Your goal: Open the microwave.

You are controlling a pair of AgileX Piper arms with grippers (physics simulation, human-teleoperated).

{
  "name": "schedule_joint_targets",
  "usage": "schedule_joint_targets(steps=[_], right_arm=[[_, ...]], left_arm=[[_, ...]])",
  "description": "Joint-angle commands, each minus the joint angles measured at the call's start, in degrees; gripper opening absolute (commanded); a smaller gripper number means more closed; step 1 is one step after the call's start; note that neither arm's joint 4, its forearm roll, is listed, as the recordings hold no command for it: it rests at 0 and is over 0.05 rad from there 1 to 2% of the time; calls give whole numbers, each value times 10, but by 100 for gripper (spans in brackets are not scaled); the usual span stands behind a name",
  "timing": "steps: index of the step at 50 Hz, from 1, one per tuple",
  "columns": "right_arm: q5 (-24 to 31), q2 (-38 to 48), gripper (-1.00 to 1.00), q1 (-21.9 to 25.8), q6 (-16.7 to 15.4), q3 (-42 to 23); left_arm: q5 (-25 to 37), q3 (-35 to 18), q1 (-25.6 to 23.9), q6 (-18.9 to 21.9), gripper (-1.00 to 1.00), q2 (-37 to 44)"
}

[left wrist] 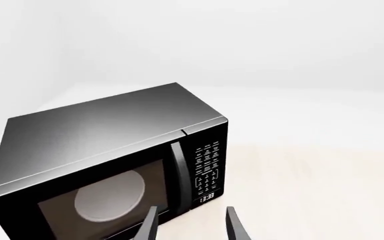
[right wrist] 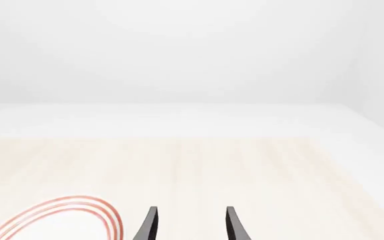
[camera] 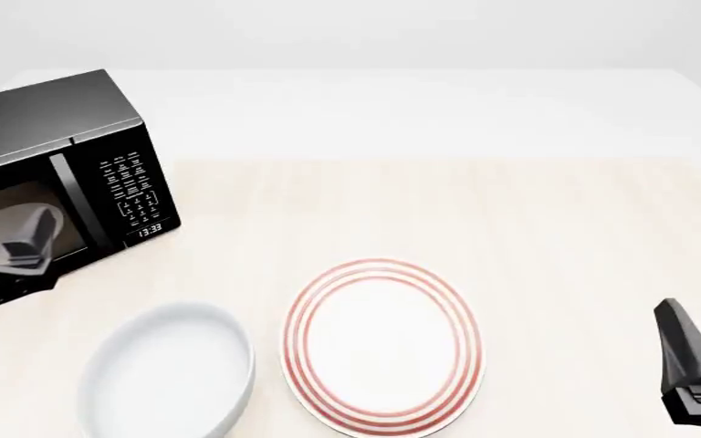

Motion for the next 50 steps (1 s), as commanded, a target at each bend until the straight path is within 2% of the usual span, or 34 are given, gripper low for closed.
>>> schedule_joint_targets(steps=[1, 29, 50], right_arm=[[0, 0, 100, 0, 0, 0], [0, 0, 100, 0, 0, 0], [0, 0, 100, 0, 0, 0]], left_arm=[[-47, -3, 5, 1, 100, 64], [-151, -51, 17, -5, 100, 236], [-185, -95, 12, -12, 100, 337]])
